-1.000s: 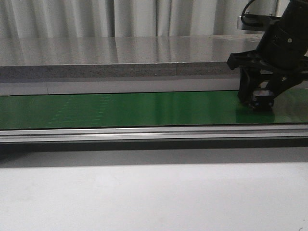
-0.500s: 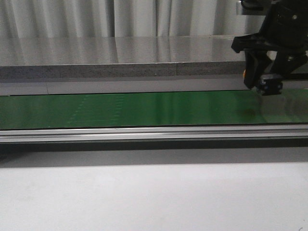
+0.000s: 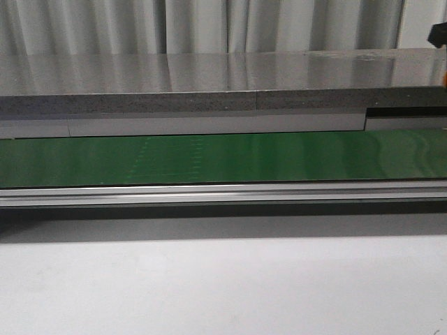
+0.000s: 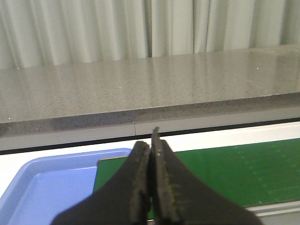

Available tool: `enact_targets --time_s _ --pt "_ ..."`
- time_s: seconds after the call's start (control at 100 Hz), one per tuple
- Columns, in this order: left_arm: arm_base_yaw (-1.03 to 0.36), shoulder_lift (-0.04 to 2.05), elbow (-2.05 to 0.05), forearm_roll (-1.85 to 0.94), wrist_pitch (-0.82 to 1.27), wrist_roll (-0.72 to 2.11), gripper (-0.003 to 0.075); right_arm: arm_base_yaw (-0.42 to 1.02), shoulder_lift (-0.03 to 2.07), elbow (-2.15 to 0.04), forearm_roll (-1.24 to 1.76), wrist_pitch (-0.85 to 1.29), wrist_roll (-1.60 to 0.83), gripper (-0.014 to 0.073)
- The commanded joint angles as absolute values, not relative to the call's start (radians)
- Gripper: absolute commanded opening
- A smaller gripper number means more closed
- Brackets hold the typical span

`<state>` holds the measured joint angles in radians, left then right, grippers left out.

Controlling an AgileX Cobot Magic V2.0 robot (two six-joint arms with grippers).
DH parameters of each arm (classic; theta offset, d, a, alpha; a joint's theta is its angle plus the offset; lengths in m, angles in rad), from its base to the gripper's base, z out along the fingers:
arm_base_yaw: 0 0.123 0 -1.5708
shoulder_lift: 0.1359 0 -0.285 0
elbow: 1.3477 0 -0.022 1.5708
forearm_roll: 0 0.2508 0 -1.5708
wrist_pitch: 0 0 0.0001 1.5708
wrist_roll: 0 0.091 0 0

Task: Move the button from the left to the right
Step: 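Lift the button off the belt with the right gripper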

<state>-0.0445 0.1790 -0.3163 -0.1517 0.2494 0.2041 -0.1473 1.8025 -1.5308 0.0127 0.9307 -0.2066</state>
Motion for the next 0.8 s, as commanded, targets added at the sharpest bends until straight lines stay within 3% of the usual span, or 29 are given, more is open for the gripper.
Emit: enact_targets --time_s 0.0,0.36,0.79 --pt "-0.053 0.187 -0.346 -0.162 0.168 0.202 -0.0020 -0.218 1.742 -1.566 0.000 0.879 -0.249 0.0290" --pt "-0.053 0.187 -0.346 -0.162 0.168 0.202 -0.0020 -0.423 1.765 -1.566 0.010 0.805 -0.307 0.0290" --pt "-0.053 0.187 -0.346 -0.162 0.168 0.202 -0.0020 -0.441 1.911 -1.564 0.048 0.815 -0.386 0.0290"
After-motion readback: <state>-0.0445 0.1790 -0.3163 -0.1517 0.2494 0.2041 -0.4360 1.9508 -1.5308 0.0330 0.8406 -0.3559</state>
